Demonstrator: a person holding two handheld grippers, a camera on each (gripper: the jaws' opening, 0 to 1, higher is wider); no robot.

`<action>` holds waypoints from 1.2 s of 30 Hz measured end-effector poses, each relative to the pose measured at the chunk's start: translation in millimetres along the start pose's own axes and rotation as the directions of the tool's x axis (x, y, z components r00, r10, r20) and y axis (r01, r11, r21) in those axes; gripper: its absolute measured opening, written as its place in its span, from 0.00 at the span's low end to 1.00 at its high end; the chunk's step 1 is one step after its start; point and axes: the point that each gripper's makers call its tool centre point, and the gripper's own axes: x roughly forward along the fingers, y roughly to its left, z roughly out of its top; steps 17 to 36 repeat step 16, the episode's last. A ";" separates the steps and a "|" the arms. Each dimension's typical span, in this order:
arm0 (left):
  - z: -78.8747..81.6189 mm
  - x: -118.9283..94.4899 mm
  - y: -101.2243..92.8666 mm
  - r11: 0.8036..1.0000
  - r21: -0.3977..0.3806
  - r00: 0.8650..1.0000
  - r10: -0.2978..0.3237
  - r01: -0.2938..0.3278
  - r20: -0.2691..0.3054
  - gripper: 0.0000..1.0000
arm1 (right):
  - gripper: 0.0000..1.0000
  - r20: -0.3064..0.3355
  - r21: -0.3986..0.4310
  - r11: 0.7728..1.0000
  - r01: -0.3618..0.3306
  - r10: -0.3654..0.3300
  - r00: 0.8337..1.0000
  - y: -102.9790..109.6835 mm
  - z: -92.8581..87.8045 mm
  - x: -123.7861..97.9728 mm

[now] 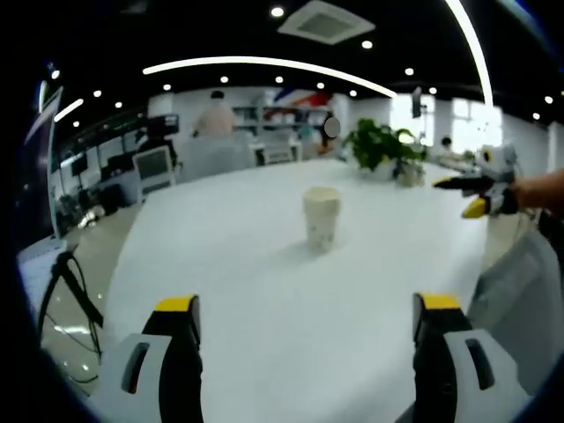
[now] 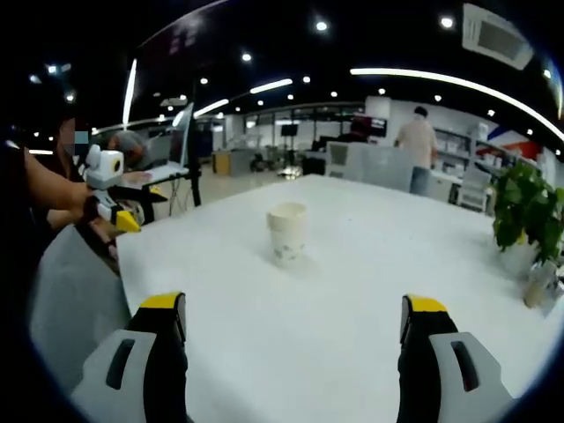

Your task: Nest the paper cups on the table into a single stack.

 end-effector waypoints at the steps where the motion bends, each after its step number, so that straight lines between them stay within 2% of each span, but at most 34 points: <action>1: -0.3 -0.9 0.3 1.000 0.001 1.000 -0.001 0.001 0.001 0.99 | 1.00 -0.002 -0.001 1.000 -0.003 0.003 1.000 1.3 -0.9 -1.0; 9: 1.9 -3.9 8.3 1.000 0.013 1.000 0.019 -0.019 -0.003 0.99 | 1.00 -0.002 0.003 1.000 0.002 -0.002 1.000 0.9 0.6 -3.5; 36: 1.5 -5.8 7.9 1.000 0.009 1.000 0.014 -0.014 -0.009 0.99 | 1.00 -0.009 -0.002 1.000 -0.002 0.001 1.000 1.3 -1.3 -4.0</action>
